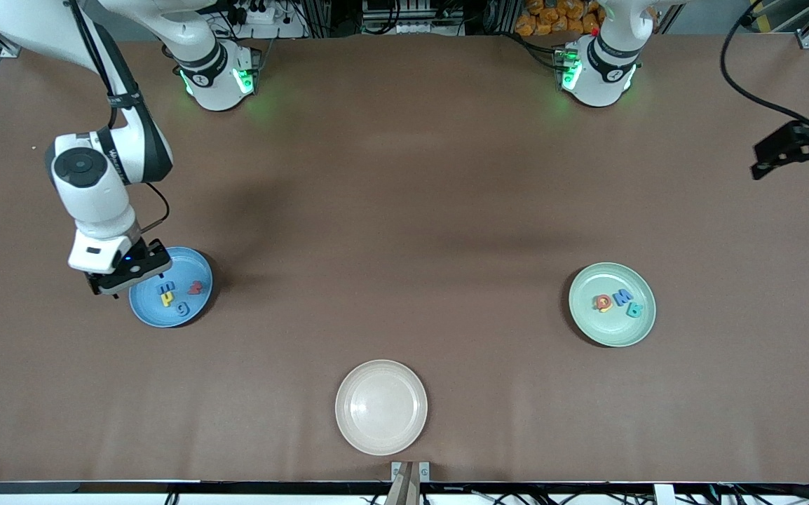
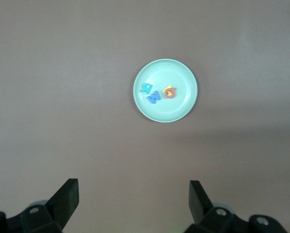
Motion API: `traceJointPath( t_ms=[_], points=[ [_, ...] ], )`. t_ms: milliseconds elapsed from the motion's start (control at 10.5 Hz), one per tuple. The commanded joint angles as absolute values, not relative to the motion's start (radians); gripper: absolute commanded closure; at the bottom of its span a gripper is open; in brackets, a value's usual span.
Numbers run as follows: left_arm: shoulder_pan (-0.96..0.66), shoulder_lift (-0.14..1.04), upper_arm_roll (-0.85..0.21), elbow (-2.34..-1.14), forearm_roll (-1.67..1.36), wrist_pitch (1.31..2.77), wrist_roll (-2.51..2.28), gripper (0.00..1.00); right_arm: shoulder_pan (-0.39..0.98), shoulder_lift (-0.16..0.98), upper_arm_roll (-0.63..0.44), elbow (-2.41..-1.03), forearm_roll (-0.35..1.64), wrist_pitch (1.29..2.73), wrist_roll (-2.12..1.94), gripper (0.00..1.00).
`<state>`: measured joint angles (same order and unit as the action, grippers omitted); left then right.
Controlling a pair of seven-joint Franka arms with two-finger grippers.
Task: Sort upper and lower case letters into plates
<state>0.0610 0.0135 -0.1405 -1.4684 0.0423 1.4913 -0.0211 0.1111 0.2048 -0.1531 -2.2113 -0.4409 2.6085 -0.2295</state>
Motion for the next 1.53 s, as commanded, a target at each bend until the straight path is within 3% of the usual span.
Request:
traceJointPath(
  t_ms=[0,191,478,669,860,1433],
  points=[
    [0.069,-0.002,-0.156,-1.477,0.032,1.476,-0.04,0.0,0.114,0.169,-0.127,-2.095,-0.222,2.374,-0.212,0.0],
    [0.067,-0.002,-0.156,-1.479,0.023,1.476,-0.078,0.0,0.104,0.179,-0.126,-1.931,-0.093,2.161,-0.212,0.0],
    [0.072,-0.002,-0.155,-1.48,0.021,1.476,-0.127,0.0,0.088,0.154,-0.118,-1.795,-0.02,1.975,-0.209,0.0],
    [0.071,-0.002,-0.156,-1.486,0.021,1.476,-0.179,0.0,-0.013,0.124,-0.013,-1.688,-0.02,1.843,-0.145,0.0],
    [0.072,-0.003,-0.155,-1.486,0.021,1.476,-0.186,0.0,-0.043,0.121,0.014,-1.567,-0.02,1.69,-0.112,0.0],
    [0.072,0.009,-0.149,-1.471,0.035,1.476,-0.201,0.0,-0.08,0.026,0.02,-1.528,0.038,1.602,-0.042,0.0]
  ],
)
